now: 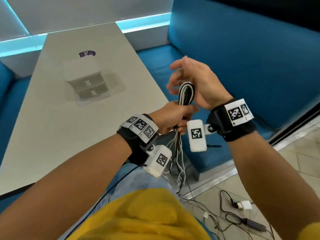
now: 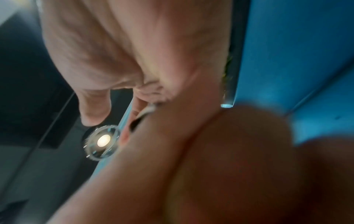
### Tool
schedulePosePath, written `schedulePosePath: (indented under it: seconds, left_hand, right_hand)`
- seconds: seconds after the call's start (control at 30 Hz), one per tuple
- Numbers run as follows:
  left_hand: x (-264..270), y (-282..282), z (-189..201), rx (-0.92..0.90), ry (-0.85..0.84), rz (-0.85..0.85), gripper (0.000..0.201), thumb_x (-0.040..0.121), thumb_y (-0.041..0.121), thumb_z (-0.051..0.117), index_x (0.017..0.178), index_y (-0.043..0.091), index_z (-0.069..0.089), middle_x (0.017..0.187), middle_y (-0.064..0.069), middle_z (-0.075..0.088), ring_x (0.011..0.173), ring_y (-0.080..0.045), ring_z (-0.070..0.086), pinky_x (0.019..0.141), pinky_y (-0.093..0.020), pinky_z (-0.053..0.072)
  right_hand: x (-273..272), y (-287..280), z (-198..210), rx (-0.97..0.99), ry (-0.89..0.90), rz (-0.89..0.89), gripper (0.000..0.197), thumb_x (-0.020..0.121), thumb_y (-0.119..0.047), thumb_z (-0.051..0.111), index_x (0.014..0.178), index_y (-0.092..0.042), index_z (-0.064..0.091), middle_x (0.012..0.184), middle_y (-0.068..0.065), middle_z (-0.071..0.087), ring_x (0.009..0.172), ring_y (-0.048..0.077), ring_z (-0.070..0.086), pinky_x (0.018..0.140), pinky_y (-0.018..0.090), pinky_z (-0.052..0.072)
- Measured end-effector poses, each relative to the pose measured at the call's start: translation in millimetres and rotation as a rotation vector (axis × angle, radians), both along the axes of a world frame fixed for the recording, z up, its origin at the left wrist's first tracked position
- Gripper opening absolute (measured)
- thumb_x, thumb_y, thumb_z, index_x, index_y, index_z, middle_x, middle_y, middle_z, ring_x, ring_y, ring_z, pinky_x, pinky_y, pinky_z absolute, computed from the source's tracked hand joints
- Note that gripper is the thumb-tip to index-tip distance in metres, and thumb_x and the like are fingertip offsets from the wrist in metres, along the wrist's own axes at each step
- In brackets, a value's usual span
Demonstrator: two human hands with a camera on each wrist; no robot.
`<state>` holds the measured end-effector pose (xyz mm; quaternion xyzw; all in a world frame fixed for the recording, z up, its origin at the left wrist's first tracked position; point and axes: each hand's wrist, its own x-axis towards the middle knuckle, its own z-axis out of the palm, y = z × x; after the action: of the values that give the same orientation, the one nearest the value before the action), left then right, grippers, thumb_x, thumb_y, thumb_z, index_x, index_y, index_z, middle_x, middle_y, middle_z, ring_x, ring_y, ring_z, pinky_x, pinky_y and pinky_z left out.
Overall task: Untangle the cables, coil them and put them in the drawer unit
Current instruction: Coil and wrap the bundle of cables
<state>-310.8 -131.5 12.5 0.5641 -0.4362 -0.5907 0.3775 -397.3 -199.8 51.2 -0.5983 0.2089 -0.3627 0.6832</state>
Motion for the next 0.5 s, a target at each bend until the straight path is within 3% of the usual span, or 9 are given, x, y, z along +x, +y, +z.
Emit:
schedulePosePath:
  seconds: [0.07, 0.2, 0.4, 0.5]
  left_hand:
    - [7.9, 1.9, 3.5, 0.012, 0.03, -0.034, 0.038, 0.097, 0.011, 0.048, 0.061, 0.013, 0.035, 0.037, -0.001, 0.027, 0.032, -0.015, 0.028, 0.038, -0.021, 0.035]
    - [23.1, 5.9, 3.4, 0.023, 0.049, -0.11, 0.036, 0.095, 0.006, 0.045, 0.061, 0.012, 0.036, 0.035, 0.0, 0.026, 0.031, -0.014, 0.028, 0.039, -0.022, 0.035]
    - [32.7, 7.4, -2.9, -0.008, -0.001, -0.087, 0.035, 0.092, 0.003, 0.052, 0.062, 0.015, 0.04, 0.039, 0.003, 0.031, 0.034, -0.008, 0.026, 0.038, -0.02, 0.024]
    - [36.2, 8.9, -6.3, -0.057, -0.021, -0.076, 0.026, 0.09, 0.009, 0.059, 0.066, 0.014, 0.052, 0.044, 0.002, 0.043, 0.04, -0.008, 0.036, 0.04, -0.018, 0.027]
  right_hand:
    - [13.5, 4.0, 5.5, -0.028, 0.026, 0.032, 0.036, 0.096, -0.038, 0.047, 0.075, -0.01, 0.057, 0.046, -0.001, 0.043, 0.044, 0.02, 0.049, 0.053, 0.031, 0.04]
    - [27.5, 11.7, 9.4, 0.105, 0.032, -0.03, 0.047, 0.099, -0.043, 0.045, 0.063, -0.012, 0.045, 0.042, -0.004, 0.017, 0.038, 0.016, 0.025, 0.047, 0.025, 0.025]
    - [39.5, 22.3, 10.9, 0.18, -0.003, -0.205, 0.059, 0.098, -0.056, 0.033, 0.059, -0.013, 0.042, 0.041, -0.003, 0.015, 0.037, 0.014, 0.01, 0.045, 0.025, 0.01]
    - [44.1, 20.8, 8.9, 0.202, -0.004, -0.276, 0.059, 0.099, -0.057, 0.029, 0.061, -0.013, 0.04, 0.041, -0.003, 0.017, 0.035, 0.013, 0.011, 0.043, 0.024, 0.011]
